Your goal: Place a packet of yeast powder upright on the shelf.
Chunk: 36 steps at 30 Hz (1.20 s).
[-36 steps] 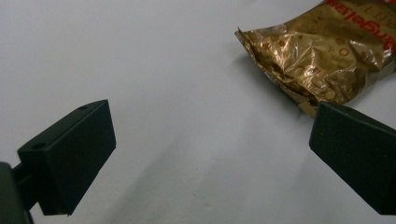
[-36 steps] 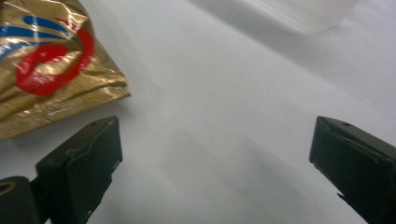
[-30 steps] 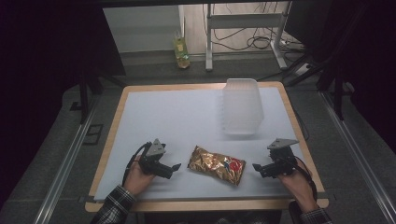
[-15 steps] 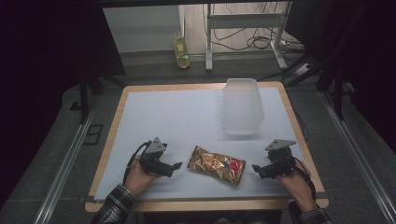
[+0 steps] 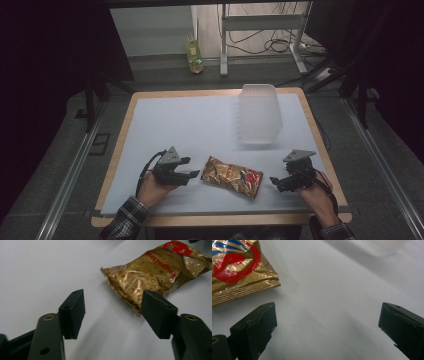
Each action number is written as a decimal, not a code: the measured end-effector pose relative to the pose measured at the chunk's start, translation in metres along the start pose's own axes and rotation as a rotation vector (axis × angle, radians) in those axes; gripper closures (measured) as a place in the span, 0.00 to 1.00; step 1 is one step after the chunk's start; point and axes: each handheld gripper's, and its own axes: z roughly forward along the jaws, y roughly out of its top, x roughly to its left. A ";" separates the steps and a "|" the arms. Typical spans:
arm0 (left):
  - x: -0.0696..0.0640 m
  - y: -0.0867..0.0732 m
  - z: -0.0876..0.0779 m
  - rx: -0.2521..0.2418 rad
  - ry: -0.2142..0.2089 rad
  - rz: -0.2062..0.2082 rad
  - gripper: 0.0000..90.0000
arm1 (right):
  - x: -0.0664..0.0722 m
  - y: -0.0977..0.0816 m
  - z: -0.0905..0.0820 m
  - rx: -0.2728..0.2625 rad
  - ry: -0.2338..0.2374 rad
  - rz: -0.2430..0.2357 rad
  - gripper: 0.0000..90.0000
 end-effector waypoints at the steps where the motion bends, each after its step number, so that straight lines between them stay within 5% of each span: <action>1: -0.002 0.002 0.001 -0.007 -0.005 0.004 0.45 | 0.000 0.000 0.000 0.000 0.000 0.000 0.02; 12: -0.012 0.013 0.013 -0.016 -0.020 0.069 0.62 | 0.000 0.001 -0.001 -0.005 -0.005 -0.006 0.02; 17: -0.012 0.020 0.023 -0.006 -0.011 0.082 0.79 | 0.000 0.001 -0.002 -0.009 -0.010 -0.009 0.02; 22: -0.010 0.023 0.036 0.008 -0.059 0.073 0.99 | 0.000 0.001 -0.002 -0.005 -0.010 -0.013 0.02; 25: -0.012 0.025 0.042 0.002 -0.095 0.070 1.00 | 0.001 0.001 -0.002 0.001 -0.011 -0.013 0.02; 31: -0.012 0.022 0.056 0.057 -0.100 0.071 1.00 | 0.003 0.001 -0.001 0.006 -0.009 -0.016 0.02; 36: -0.011 0.019 0.052 0.090 -0.068 0.057 1.00 | 0.003 0.002 -0.002 0.004 -0.008 -0.017 0.02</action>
